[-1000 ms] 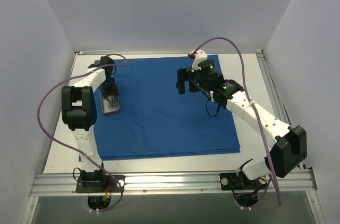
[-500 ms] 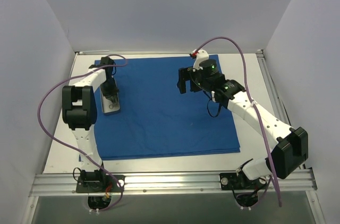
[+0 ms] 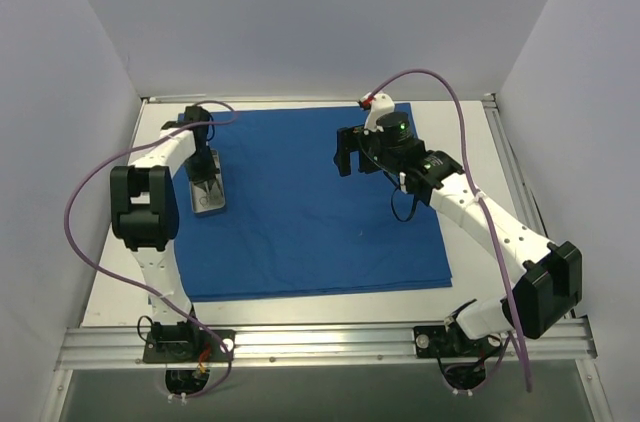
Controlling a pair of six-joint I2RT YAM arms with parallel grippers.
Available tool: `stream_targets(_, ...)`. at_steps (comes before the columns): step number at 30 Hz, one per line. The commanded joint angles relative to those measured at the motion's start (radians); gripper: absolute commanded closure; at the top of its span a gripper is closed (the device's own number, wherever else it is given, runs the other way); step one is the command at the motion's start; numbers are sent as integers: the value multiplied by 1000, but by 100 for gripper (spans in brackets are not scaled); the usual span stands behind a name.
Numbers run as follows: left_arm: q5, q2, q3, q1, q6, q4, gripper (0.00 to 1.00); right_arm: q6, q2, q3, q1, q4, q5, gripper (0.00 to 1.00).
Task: Open and lay out the surgical kit
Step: Pick up the medical item from the container, then place the medical item in the surgical kit.
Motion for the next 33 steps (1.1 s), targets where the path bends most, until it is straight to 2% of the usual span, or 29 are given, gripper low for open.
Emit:
stream_targets(1,-33,-128,10,9,21,-17,98,8,4,8,-7,35,-3,10)
stream_targets(9,19,-254,-14,9,24,-9,98,38,34,11,-2,61,-32,10)
stream_targets(14,162,-358,-14,-33,30,23,98,77,49,-10,-2,143,-177,13)
stream_targets(17,238,-438,-42,-76,-31,63,98,120,38,-69,10,277,-286,15)
stream_targets(21,311,-583,-140,-123,-201,219,98,170,29,-142,79,494,-342,18)
stream_targets(24,349,-648,-209,-171,-287,297,98,167,44,-159,148,555,-310,21)
stream_targets(33,432,-746,-318,-198,-460,396,98,141,113,-141,282,647,-219,26)
